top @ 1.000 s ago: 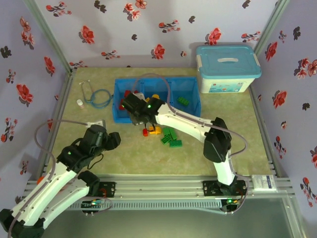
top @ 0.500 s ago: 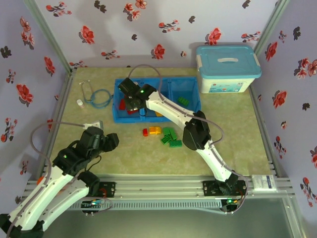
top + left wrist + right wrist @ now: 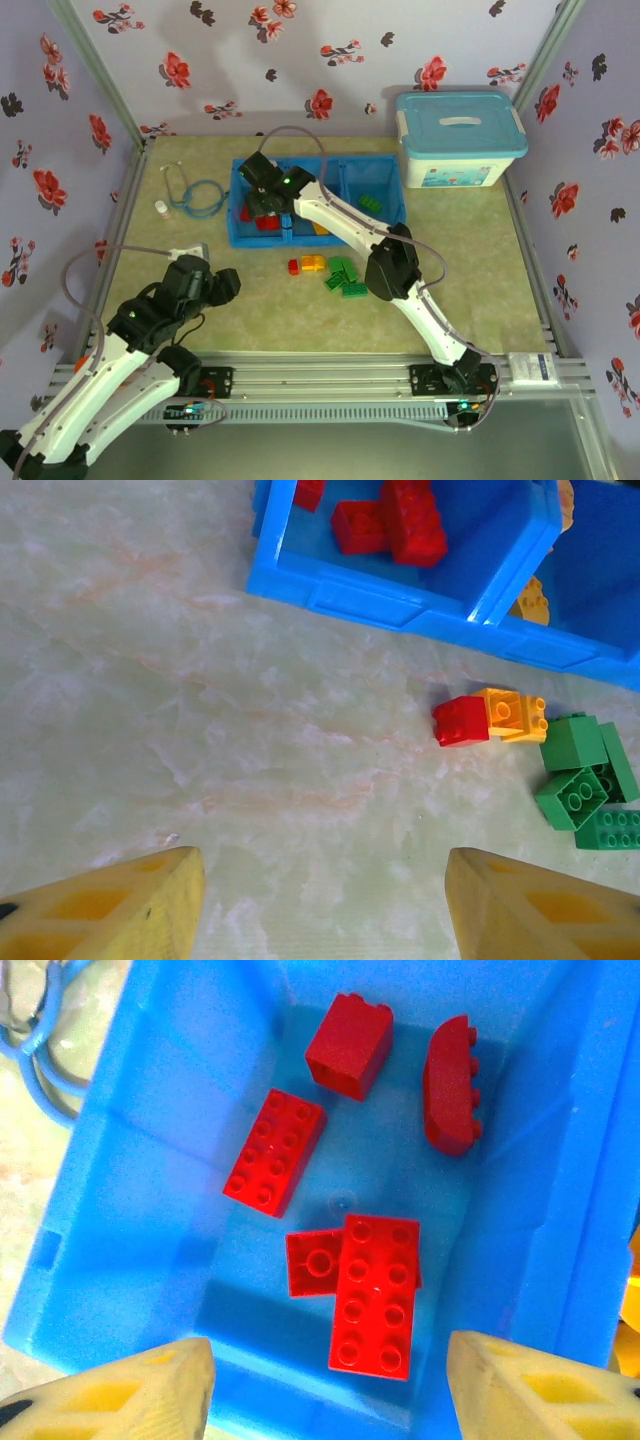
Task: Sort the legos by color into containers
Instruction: Place the lego in the container.
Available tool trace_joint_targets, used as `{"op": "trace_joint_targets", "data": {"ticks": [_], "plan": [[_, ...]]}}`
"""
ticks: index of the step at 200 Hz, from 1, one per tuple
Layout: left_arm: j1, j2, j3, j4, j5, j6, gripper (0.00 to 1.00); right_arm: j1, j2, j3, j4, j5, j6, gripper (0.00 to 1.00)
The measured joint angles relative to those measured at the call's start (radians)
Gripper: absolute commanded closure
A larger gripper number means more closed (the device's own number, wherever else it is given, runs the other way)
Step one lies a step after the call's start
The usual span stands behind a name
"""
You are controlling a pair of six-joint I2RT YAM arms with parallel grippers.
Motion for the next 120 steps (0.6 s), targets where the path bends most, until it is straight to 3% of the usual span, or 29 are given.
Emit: {"op": "trace_joint_targets", "data": {"ticks": [55,120], "plan": [[-0.046,0.072,0.001,0.009,0.004,0.0,0.33,0.008,-0.059,-0.045,-0.005,0.008,-0.011,0.35],[-0.141,0.254,0.001,0.111,0.023,0.0,0.3,0.021,-0.543,-0.549,0.13,0.085,-0.005,0.33]]}}
